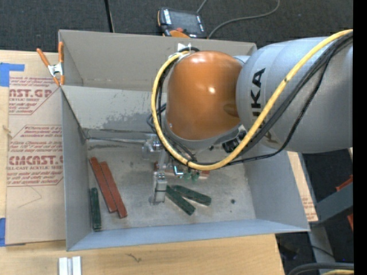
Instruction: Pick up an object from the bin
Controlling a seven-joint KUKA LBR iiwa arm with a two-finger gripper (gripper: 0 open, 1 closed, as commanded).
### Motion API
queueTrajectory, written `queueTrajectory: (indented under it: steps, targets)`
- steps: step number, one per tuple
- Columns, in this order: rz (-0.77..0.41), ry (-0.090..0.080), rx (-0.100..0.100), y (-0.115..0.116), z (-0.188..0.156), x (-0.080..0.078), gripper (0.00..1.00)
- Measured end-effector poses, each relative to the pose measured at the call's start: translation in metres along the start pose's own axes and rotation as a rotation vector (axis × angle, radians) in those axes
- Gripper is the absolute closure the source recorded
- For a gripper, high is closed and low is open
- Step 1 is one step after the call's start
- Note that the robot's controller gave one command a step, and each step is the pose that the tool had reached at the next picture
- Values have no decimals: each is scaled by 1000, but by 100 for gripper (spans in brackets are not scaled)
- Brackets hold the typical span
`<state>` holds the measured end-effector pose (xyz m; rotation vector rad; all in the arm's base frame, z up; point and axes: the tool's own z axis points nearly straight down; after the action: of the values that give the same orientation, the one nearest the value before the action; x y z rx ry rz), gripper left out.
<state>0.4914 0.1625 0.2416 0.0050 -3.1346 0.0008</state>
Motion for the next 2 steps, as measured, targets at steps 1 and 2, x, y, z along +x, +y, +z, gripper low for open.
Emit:
queueTrajectory:
  steps: [1, 2]
  targets:
    - [3, -8, -2, -1, -4, -2, 100]
    - [3, -8, -2, -1, -4, -2, 0]
